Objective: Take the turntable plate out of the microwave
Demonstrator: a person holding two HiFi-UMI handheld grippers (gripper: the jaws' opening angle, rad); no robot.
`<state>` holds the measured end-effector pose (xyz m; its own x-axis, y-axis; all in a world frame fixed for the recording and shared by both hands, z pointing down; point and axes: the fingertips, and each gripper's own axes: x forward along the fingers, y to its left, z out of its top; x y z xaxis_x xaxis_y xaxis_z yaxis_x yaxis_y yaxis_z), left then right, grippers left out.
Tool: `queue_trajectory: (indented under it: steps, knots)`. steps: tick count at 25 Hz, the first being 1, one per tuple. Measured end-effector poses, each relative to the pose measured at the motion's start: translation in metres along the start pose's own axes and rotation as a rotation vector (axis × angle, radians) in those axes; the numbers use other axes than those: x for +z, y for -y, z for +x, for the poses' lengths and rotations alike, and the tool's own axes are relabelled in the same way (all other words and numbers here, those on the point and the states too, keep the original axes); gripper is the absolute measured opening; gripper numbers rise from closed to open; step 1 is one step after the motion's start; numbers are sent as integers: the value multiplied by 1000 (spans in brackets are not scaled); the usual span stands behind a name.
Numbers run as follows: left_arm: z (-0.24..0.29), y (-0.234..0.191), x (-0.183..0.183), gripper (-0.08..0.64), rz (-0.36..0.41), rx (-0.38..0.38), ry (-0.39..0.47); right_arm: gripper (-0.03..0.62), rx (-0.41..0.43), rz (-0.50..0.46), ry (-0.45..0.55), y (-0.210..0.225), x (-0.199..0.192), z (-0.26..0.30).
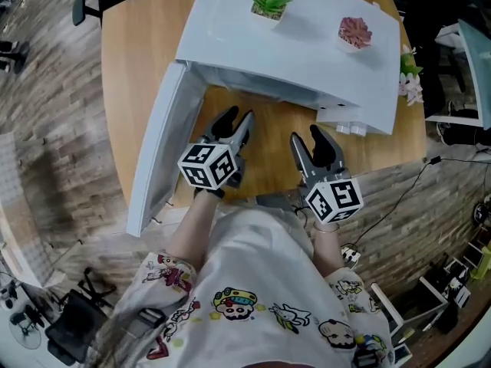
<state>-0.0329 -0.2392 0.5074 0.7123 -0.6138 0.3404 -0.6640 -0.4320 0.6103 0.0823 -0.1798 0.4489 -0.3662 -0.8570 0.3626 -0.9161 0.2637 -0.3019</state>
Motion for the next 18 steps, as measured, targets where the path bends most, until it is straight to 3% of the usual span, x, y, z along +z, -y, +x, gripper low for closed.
queue_trajectory:
  steps: [18]
  knots:
    - [39, -42, -20, 172, -216, 24, 13, 198, -9, 57, -59, 10, -41, 8]
